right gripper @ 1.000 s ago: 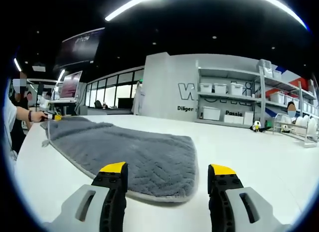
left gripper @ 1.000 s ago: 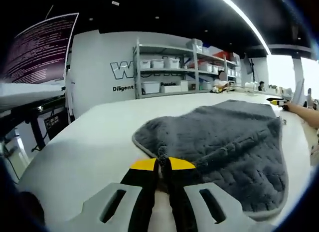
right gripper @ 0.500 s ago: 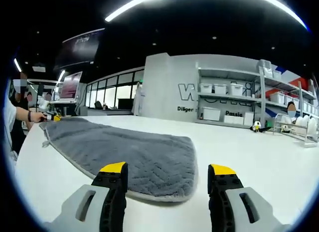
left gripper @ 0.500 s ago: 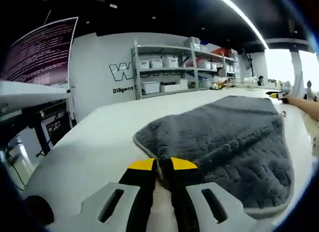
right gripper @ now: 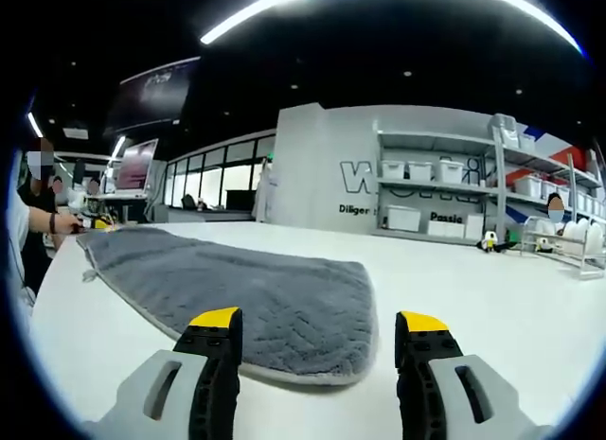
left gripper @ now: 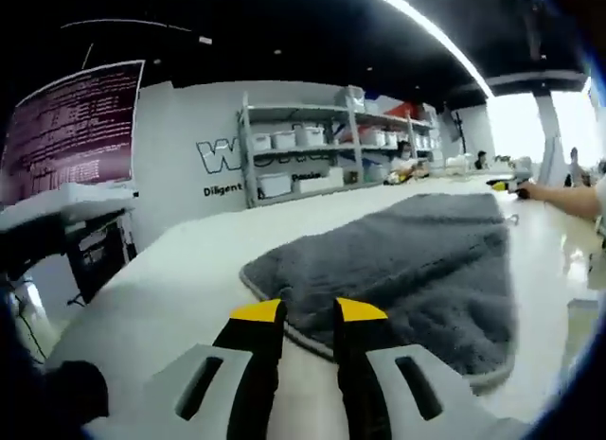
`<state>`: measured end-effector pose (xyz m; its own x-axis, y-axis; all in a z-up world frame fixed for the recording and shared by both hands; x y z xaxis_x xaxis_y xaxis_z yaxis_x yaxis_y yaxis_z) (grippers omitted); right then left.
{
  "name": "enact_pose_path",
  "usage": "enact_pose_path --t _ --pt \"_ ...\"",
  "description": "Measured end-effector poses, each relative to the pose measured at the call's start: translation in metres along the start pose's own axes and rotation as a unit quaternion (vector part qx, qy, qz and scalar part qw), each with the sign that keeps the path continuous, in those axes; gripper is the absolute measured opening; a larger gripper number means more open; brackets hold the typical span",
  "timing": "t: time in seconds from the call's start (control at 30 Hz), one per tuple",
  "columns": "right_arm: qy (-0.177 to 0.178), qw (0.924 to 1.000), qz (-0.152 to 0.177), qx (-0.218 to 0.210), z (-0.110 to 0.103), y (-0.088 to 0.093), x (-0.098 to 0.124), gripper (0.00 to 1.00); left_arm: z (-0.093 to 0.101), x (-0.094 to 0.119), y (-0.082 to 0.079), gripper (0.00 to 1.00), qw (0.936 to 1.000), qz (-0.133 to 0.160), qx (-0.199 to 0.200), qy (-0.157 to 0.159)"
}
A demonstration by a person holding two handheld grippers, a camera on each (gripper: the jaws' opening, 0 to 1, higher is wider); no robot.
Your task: Open the folded towel by lifting each exposed corner and separating the folded layers until the towel lies flat within the target outline without major curled edges
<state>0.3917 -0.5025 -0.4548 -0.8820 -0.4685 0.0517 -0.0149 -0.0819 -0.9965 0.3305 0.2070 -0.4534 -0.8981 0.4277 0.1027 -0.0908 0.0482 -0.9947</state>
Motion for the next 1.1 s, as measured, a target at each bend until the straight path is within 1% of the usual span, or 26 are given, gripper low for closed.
enact_pose_path --t 0.03,0.1,0.13,0.17,0.2,0.23,0.27,0.37,0.4,0.43,0.47,0.5,0.53,0.6,0.63,0.7,0.73,0.8,0.9,0.97,1.03,1.1 --pt "0.000 1.0000 0.000 0.000 0.000 0.000 0.000 0.65 0.006 0.004 -0.001 0.24 0.9999 0.002 0.011 0.009" --pt "0.000 1.0000 0.000 0.000 -0.001 0.000 0.000 0.65 0.025 0.014 0.000 0.24 0.9992 -0.001 0.018 0.034" --pt "0.000 1.0000 -0.001 0.000 -0.001 0.000 0.000 0.65 0.030 0.017 0.001 0.25 0.9991 -0.002 0.016 0.039" --pt "-0.001 1.0000 -0.001 0.000 -0.001 0.001 0.000 0.65 0.039 0.022 0.004 0.25 0.9992 -0.004 0.009 0.040" --pt "-0.001 1.0000 -0.002 0.000 -0.001 0.001 0.000 0.65 0.045 0.023 0.008 0.25 0.9990 -0.014 -0.004 0.043" --pt "-0.001 1.0000 -0.002 0.000 -0.001 0.001 0.000 0.65 0.046 0.024 0.009 0.25 0.9989 -0.017 -0.009 0.044" --pt "-0.001 1.0000 0.000 -0.001 -0.001 0.000 0.000 0.65 0.053 0.024 0.017 0.24 0.9978 -0.032 -0.036 0.047" --pt "0.000 1.0000 0.003 -0.003 0.000 -0.001 0.001 0.65 0.062 0.024 0.027 0.23 0.9939 -0.051 -0.080 0.057" --pt "-0.001 1.0000 0.004 -0.003 0.000 -0.001 0.001 0.65 0.064 0.025 0.026 0.20 0.9945 -0.044 -0.077 0.056" --pt "-0.001 1.0000 0.006 -0.004 0.000 -0.001 0.001 0.65 0.066 0.026 0.024 0.14 0.9951 -0.037 -0.074 0.055" --pt "-0.002 1.0000 0.006 -0.004 0.000 -0.001 0.001 0.66 0.067 0.029 0.024 0.11 0.9940 -0.039 -0.083 0.059" --pt "-0.002 1.0000 0.006 -0.005 0.000 -0.001 0.001 0.66 0.068 0.031 0.025 0.09 0.9939 -0.041 -0.083 0.061" --pt "-0.004 0.9999 0.008 -0.004 0.000 -0.002 0.001 0.66 0.067 0.035 0.024 0.09 0.9934 -0.038 -0.087 0.065" --pt "-0.007 0.9999 0.009 -0.004 -0.001 -0.002 0.000 0.67 0.063 0.041 0.024 0.08 0.9937 -0.038 -0.085 0.063" --pt "-0.011 0.9999 0.010 -0.004 -0.002 -0.002 0.000 0.67 0.060 0.045 0.027 0.07 0.9950 -0.052 -0.058 0.063" --pt "-0.012 0.9999 0.011 -0.004 -0.002 -0.002 0.000 0.68 0.059 0.046 0.027 0.06 0.9951 -0.055 -0.053 0.063" --pt "-0.016 0.9997 0.018 -0.007 -0.002 -0.004 0.001 0.68 0.054 0.049 0.029 0.05 0.9952 -0.062 -0.040 0.065" --pt "-0.020 0.9993 0.029 -0.012 -0.001 -0.007 0.002 0.69 0.052 0.053 0.030 0.05 0.9949 -0.066 -0.037 0.068" --pt "-0.020 0.9992 0.030 -0.013 0.003 -0.007 0.003 0.71 0.051 0.056 0.030 0.05 0.9949 -0.067 -0.033 0.067" --pt "-0.024 0.9992 0.027 -0.014 0.003 -0.006 0.004 0.72 0.054 0.059 0.031 0.07 0.9947 -0.061 -0.036 0.074" --pt "-0.036 0.9989 0.026 -0.016 0.001 -0.005 0.005 0.76 0.057 0.064 0.029 0.17 0.9946 -0.050 -0.036 0.083" --pt "-0.050 0.9985 0.019 -0.010 -0.003 -0.002 0.008 0.80 0.058 0.069 0.020 0.29 0.9965 -0.012 -0.026 0.078"
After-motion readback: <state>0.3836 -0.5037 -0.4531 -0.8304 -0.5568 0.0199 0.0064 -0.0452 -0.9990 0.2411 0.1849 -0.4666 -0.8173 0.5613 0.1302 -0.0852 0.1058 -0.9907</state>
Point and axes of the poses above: the point that each gripper's makers call its tool centre point, and the gripper's own axes: x roughly backward along the fingers, z roughly to its right, y roughly out of its underside, the point moved 3 cm from there along x, roughly backward along the fingers, and after that the axes turned 4 degrees about -y, right-handed, at the moved point
